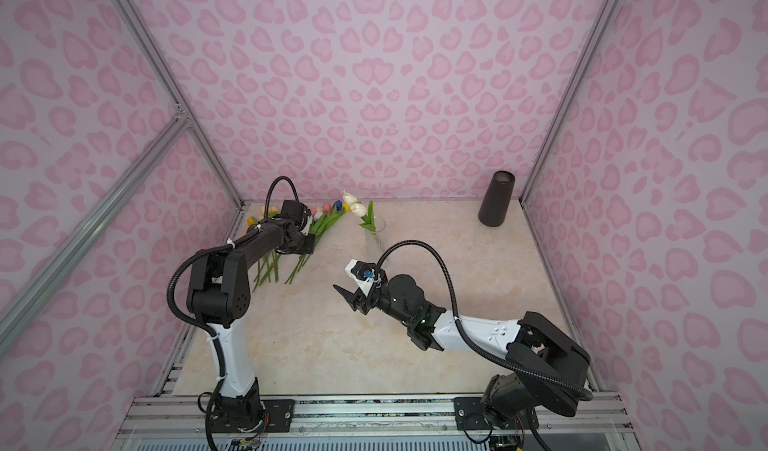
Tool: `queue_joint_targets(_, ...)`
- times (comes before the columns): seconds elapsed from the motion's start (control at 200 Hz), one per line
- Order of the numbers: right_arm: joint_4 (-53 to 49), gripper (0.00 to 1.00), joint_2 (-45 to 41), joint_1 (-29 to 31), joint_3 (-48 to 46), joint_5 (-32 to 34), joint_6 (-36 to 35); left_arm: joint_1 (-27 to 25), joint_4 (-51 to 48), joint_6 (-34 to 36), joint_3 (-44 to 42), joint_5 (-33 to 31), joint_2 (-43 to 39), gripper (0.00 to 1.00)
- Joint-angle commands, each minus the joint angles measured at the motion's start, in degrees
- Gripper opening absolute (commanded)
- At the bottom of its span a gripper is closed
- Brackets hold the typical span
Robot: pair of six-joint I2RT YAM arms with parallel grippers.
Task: Arrange the flowers into the vase
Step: 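Lower the open left gripper onto the pile stems while the right gripper advances, then close the left gripper on a pink tulip stem and lift it toward the vase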
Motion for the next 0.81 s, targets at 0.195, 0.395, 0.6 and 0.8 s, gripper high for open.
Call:
queue_joint_targets(0.195, 4.4, 0.71, 0.2, 1.0, -1.3, 1.2, -0.9, -0.1, 0.7, -2.7, -4.5, 3.7, -9.9, 0.03)
queue_joint_targets(0.395, 6.5, 0.72, 0.3, 1.6, -1.9, 2.2, -1.6, -0.2, 4.5, -3.9, -8.6, 6.9, -18.0, 0.03)
queue_joint_targets(0.6, 10.4, 0.73, 0.6, 1.9, -3.1, 3.6, -2.2, -0.3, 11.2, -5.2, -13.2, 9.4, -26.7, 0.03)
queue_joint_targets(0.8, 16.2, 0.73, -0.4, 2.3, -6.0, 7.9, -3.8, -0.8, 27.7, -6.3, -25.2, 16.2, -40.1, 0.03)
